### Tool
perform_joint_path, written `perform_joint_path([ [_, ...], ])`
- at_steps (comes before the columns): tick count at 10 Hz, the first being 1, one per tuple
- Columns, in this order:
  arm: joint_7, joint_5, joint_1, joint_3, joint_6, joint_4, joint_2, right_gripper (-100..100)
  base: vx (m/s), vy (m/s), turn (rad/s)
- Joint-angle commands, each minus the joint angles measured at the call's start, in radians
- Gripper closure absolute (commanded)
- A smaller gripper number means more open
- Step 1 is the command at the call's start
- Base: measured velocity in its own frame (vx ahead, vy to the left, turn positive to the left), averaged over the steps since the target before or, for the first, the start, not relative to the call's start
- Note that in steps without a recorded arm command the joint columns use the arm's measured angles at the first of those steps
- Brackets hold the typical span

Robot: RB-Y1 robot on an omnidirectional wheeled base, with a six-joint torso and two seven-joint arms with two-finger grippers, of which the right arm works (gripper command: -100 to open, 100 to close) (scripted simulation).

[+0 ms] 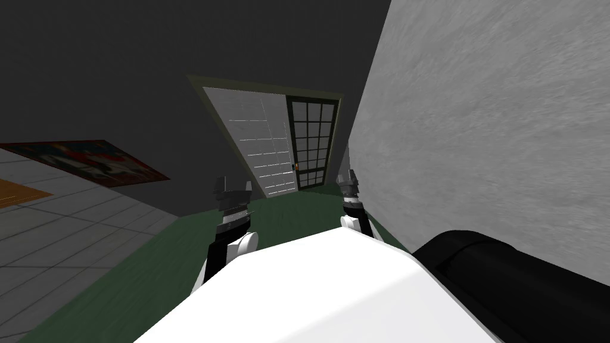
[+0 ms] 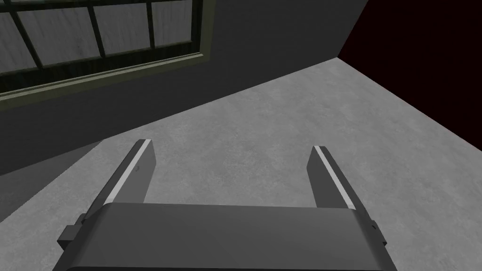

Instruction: Pull the door open

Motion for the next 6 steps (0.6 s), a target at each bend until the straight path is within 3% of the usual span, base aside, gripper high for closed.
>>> perform_joint_path([
  [1,0.022,0.016,-0.009,-0.009,-0.009,0.029,-0.01,-100,0.089,0.01,-0.004],
  [6,0.094,0.069,-0.038,-0.037,-0.038,0.121,-0.036,-100,0.165,0.038,-0.004],
])
